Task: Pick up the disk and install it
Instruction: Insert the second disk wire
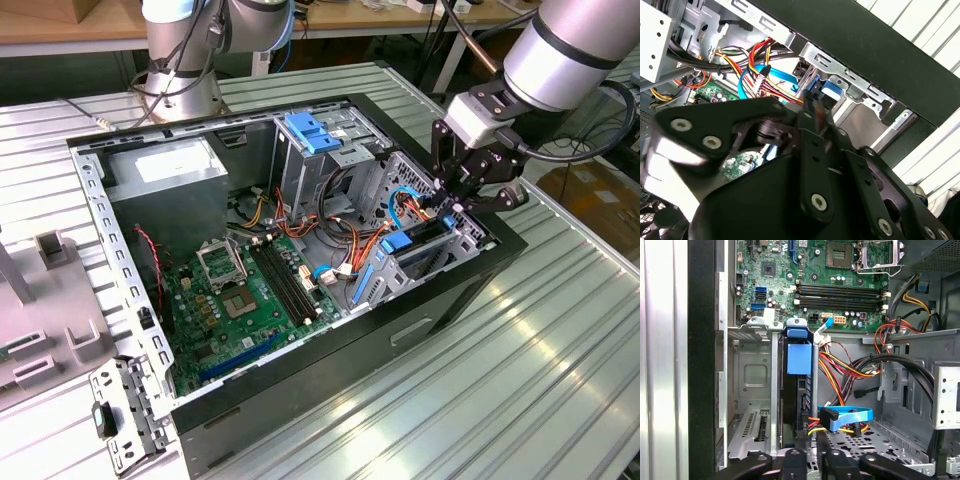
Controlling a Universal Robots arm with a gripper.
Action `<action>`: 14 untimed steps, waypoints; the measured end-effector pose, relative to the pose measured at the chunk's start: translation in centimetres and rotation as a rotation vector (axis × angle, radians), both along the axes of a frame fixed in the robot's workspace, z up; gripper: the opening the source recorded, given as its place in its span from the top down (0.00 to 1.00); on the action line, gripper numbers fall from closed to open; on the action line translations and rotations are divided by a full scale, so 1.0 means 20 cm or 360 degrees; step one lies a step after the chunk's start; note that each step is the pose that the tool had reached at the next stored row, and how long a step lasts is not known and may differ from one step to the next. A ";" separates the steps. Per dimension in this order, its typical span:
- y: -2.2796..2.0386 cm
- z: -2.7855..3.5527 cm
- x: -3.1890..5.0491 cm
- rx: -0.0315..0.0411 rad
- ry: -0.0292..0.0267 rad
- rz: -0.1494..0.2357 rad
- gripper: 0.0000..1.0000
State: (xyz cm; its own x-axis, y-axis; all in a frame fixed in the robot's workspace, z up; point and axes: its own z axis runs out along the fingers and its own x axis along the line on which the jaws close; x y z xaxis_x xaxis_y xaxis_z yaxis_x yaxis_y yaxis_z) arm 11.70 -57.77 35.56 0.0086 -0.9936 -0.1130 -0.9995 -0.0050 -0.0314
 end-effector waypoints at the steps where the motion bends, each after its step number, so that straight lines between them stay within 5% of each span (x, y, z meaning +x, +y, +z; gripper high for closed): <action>1: 0.000 0.000 0.000 0.0000 0.00000 0.0000 0.76; 4: 0.000 0.002 0.000 0.0000 0.00000 0.0000 0.70; 9: 0.011 0.074 -0.004 0.0001 -0.00015 0.0000 0.70; 14: 0.031 0.075 -0.079 0.0017 -0.00024 0.0000 0.70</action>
